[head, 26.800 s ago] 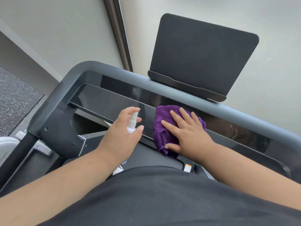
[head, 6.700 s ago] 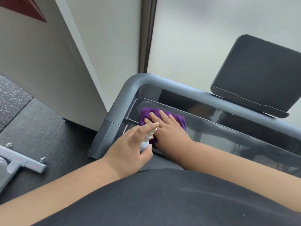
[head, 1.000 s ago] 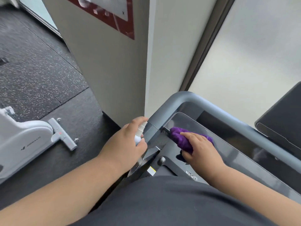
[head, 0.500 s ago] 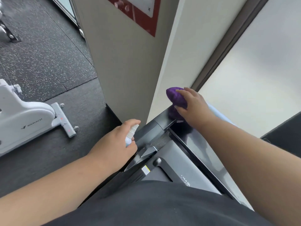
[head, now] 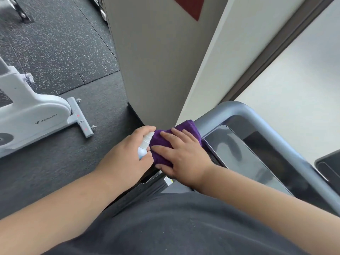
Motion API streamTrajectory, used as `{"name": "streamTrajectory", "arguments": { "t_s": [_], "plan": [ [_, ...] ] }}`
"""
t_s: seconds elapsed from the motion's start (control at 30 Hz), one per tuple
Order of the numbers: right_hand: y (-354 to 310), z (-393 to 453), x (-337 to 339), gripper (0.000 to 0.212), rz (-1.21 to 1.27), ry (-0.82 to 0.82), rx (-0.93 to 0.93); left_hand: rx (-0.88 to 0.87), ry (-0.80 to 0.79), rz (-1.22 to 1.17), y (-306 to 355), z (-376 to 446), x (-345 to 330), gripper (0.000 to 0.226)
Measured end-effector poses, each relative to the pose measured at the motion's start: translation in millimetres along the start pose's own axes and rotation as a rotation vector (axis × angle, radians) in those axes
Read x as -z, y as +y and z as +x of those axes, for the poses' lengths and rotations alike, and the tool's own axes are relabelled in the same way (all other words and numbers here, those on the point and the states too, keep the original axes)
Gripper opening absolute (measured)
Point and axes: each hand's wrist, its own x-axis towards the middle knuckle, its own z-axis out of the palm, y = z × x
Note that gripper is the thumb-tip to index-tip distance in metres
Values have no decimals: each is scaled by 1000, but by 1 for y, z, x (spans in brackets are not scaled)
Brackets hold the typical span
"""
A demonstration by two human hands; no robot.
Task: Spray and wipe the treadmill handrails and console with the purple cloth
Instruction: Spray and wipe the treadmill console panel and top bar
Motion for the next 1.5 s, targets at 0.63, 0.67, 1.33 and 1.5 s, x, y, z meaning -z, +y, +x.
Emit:
{"name": "streamTrajectory", "arguments": {
  "t_s": [0.63, 0.67, 1.33, 1.5],
  "plan": [
    [66, 3, 18, 50, 87, 34, -178, -115, -68, 123, 14, 18, -12, 64],
    [64, 2, 16, 51, 95, 24, -177, -132, -82, 123, 17, 20, -14, 64],
    [193, -65, 50, 54, 99, 205, -996, -289, -148, 85, 66, 42, -30, 71],
    [149, -23, 27, 55, -11, 194, -793, -294, -167, 83, 70, 35, -37, 66]
  ]
}}
